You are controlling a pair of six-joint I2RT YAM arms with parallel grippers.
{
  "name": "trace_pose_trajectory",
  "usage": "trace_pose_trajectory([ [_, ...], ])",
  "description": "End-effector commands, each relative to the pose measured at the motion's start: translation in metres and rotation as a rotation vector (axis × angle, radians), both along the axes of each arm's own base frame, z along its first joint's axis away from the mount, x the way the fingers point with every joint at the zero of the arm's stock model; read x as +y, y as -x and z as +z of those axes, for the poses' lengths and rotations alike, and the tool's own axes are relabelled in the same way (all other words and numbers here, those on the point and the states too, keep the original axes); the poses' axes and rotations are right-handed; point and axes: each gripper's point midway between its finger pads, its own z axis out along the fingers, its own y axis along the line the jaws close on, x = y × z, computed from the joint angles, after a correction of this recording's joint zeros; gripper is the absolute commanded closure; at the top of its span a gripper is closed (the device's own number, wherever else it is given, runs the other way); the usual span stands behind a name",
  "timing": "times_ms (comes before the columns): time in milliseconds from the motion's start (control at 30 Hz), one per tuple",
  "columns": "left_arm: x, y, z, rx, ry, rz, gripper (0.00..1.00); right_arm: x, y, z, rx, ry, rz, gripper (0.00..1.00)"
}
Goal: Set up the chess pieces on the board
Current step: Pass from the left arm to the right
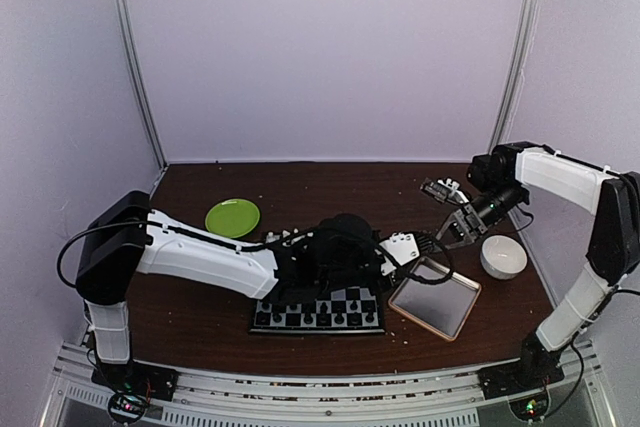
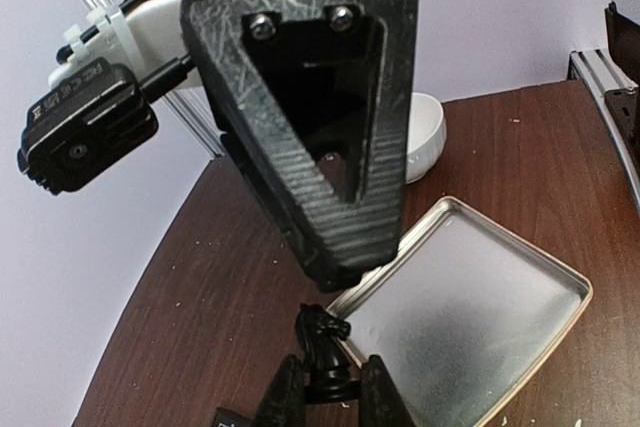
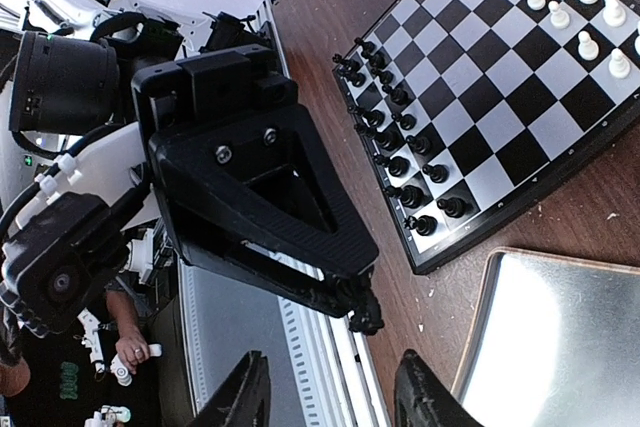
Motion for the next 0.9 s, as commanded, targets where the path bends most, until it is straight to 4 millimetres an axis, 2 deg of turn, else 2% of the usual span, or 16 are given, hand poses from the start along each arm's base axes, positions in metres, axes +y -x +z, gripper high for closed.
trace_pose_trajectory([
  [0, -0.003, 0.005, 0.042, -0.019, 0.124, -0.026, 0.93, 0.003, 0.002, 0.012, 0.014, -0.048, 0.022, 0.58],
  [567, -0.01, 0.01, 0.05, -0.016, 0.156, -0.059, 0.92, 0.009, 0.0, 0.01, 0.047, -0.064, 0.019, 0.62],
  [867, -0.015, 0.013, 0.053, -0.023, 0.161, -0.066, 0.91, 0.012, 0.001, 0.009, 0.059, -0.069, 0.029, 0.68],
])
